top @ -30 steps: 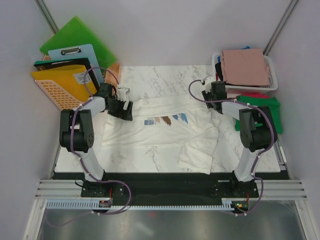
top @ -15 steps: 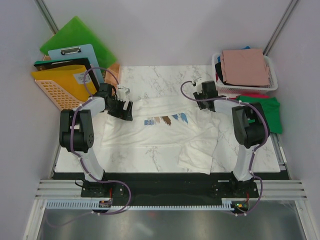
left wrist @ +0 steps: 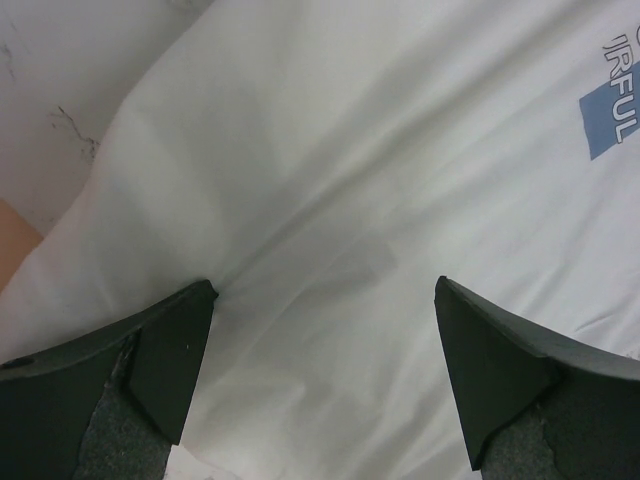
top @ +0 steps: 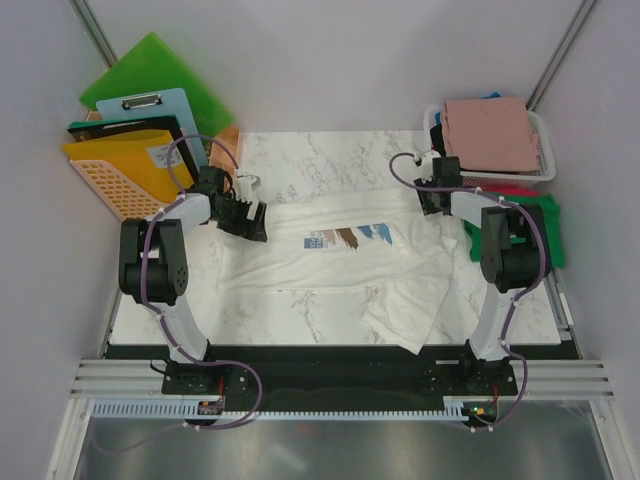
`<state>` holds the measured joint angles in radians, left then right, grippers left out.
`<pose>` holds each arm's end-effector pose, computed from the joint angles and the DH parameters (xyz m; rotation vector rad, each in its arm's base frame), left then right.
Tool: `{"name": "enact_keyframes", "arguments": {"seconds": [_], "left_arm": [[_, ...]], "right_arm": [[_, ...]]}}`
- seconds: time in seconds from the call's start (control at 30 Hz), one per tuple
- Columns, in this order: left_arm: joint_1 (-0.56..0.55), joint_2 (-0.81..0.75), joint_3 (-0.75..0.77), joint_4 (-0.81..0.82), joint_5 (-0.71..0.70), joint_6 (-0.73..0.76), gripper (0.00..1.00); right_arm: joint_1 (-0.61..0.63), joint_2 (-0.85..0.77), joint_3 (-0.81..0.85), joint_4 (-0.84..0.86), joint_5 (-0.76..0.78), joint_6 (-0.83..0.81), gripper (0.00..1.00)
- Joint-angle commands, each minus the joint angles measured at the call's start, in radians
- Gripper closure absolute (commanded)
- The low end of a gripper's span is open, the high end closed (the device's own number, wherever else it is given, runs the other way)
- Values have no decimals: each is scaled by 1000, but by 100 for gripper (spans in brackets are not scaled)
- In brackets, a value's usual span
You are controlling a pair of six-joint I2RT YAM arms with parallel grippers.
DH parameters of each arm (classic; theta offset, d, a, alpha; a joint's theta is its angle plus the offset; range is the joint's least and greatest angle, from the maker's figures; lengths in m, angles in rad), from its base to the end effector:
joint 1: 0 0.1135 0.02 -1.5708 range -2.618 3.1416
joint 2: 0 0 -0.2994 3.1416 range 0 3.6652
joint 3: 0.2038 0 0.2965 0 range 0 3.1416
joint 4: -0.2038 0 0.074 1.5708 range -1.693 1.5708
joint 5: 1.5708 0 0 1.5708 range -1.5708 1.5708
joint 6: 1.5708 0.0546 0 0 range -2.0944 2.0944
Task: Fold and stack the t-shirts
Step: Fold the tshirt
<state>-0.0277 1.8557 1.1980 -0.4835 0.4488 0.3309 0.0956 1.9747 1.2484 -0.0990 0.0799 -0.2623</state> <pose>0.4211 -0.0354 0.1588 0.5932 2.5443 -0.5028 0.4799 0.0416 0.1465 -0.3902 2.3679 -0.1737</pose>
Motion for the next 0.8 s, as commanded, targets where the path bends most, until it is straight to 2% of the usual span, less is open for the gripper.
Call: {"name": "enact_keyframes", "arguments": {"seconds": [0.0, 0.27, 0.4, 0.47, 0.67, 0.77], "left_arm": [[14, 16, 17, -17, -9, 14, 0], [14, 22, 12, -13, -12, 19, 0], [14, 22, 6, -10, -15, 23, 0], [14, 22, 9, -9, -16, 23, 0], [14, 28, 21, -9, 1, 11, 0], [14, 25, 20, -7, 4, 11, 0]], "right_arm": [[-56, -40, -18, -48, 55, -40, 54], [-69, -132, -24, -53, 32, -38, 54], [-73, -214, 2, -178, -66, -12, 53], [-73, -247, 6, -241, -164, -8, 55], [-73, -211, 63, -526, -339, 26, 77], [-74, -198, 60, -562, -399, 40, 87]]}}
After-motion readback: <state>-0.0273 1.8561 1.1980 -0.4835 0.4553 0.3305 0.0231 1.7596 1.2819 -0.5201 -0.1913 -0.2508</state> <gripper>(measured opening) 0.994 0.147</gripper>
